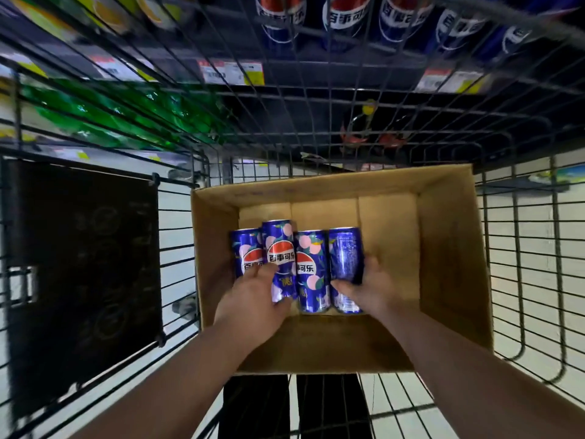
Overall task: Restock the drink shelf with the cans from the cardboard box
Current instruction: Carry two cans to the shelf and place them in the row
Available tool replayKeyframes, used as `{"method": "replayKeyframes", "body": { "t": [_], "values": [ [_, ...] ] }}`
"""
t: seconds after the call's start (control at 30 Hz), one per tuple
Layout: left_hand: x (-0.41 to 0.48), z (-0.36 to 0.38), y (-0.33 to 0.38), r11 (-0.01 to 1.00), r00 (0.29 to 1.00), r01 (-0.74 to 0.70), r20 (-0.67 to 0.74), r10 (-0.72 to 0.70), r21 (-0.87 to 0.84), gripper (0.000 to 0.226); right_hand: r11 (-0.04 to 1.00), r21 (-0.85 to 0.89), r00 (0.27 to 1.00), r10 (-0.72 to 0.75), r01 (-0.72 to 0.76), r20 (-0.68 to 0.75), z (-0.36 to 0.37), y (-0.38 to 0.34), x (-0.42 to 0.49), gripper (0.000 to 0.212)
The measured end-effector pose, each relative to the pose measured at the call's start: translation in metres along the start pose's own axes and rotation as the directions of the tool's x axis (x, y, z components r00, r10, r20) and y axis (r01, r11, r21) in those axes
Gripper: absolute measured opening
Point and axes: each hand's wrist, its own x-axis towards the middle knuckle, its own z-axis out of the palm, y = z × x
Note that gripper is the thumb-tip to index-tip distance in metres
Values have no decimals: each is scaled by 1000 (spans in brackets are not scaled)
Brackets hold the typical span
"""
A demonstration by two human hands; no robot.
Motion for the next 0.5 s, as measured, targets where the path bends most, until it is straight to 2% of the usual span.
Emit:
{"method": "replayKeyframes", "body": {
  "t": [0.17, 0.23, 0.33, 0.4, 0.43, 0.5],
  "values": [
    [-10, -10, 12, 937, 1000, 25, 26, -17, -350, 53, 978, 73, 978, -200, 196, 55, -13, -24, -44, 50],
    [-14, -16, 18, 848, 1000, 12, 12, -7, -530, 34, 954, 89, 955, -291, 285, 59, -11, -40, -62, 50],
    [-18, -25, 24, 687, 999, 31, 31, -13, -726, 37, 915, 158, 912, -391, 371, 125, 3, -54, -78, 68],
    [-19, -31, 23, 594, 998, 63, 51, -37, -802, 31, 890, 259, 873, -433, 376, 222, 12, -55, -80, 70],
    [-19, -32, 20, 586, 998, 60, 45, -41, -808, 32, 890, 285, 853, -435, 357, 288, 13, -55, -79, 68],
    [-16, -30, 12, 647, 998, 41, 1, -62, -762, 35, 907, 258, 845, -407, 332, 345, 13, -47, -67, 67]
  ]
}}
